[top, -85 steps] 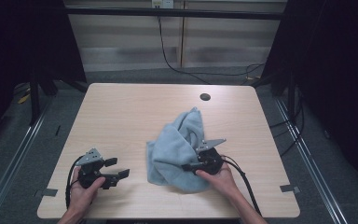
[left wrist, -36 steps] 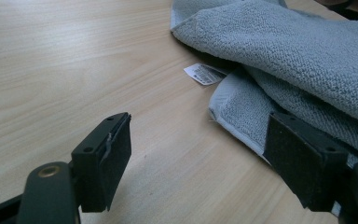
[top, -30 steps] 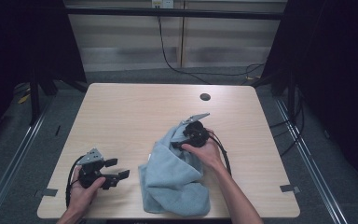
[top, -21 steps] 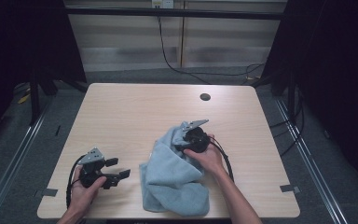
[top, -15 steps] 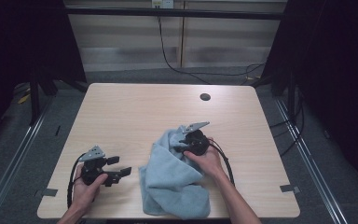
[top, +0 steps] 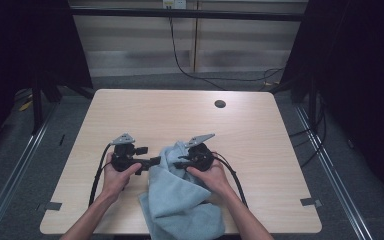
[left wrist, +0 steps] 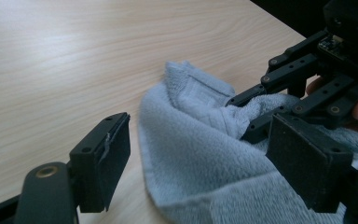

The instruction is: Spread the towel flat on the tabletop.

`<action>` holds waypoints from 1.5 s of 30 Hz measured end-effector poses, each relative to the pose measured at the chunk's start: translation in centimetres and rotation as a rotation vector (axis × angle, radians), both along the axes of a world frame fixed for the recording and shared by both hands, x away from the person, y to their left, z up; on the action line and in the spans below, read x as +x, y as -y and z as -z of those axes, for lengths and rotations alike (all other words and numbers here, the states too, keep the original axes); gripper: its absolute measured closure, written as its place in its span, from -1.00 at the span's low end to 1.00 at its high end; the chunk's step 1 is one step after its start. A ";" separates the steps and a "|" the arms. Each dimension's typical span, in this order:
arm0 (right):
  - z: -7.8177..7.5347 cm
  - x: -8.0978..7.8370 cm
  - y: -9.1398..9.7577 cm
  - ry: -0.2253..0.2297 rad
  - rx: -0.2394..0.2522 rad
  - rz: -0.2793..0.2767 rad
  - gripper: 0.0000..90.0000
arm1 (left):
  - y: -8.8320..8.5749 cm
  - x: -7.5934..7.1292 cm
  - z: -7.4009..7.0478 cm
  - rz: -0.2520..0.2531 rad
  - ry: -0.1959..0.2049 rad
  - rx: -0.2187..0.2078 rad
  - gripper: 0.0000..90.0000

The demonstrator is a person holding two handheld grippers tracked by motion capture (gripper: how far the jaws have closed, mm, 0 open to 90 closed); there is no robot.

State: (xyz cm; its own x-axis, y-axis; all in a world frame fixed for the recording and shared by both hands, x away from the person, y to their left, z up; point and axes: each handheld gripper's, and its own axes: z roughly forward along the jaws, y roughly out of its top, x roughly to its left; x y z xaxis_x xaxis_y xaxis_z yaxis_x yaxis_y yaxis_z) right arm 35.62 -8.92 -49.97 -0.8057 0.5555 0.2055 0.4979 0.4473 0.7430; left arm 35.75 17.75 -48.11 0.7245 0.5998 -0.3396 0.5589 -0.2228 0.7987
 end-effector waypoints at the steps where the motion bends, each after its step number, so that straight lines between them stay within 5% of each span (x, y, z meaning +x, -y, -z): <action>1: 0.0 0.0 0.0 -0.003 0.001 0.002 0.55 | 0.0 0.0 0.0 0.000 0.000 0.000 -0.51; 6: 0.1 0.1 0.3 -0.008 0.007 0.006 0.53 | 1.5 0.0 1.8 0.078 -0.029 0.048 -0.31; 9: 0.1 0.2 0.4 -0.014 0.012 0.027 0.52 | 2.6 -0.1 2.9 0.112 -0.057 0.086 0.08; 14: 0.1 0.1 1.0 -0.012 0.023 0.055 0.51 | 2.2 0.0 2.6 0.104 -0.051 0.072 0.72; 19: -0.3 0.1 1.7 -0.014 0.043 0.068 0.48 | 1.5 0.4 2.9 0.107 -0.090 0.029 0.79; 24: -0.7 0.1 1.9 -0.001 0.038 0.069 0.49 | 1.7 0.0 2.2 0.091 -0.057 0.045 0.90; 35: -3.6 0.3 4.5 0.060 0.064 0.136 0.56 | -1.3 0.2 -0.8 -0.007 -0.001 -0.088 0.91; 41: -7.2 0.9 8.0 0.133 0.069 0.238 0.61 | -4.1 0.6 -2.8 -0.093 0.042 -0.137 0.92; 45: -9.6 1.2 10.2 0.192 0.091 0.322 0.63 | -6.4 1.4 -6.1 -0.149 0.106 -0.161 0.92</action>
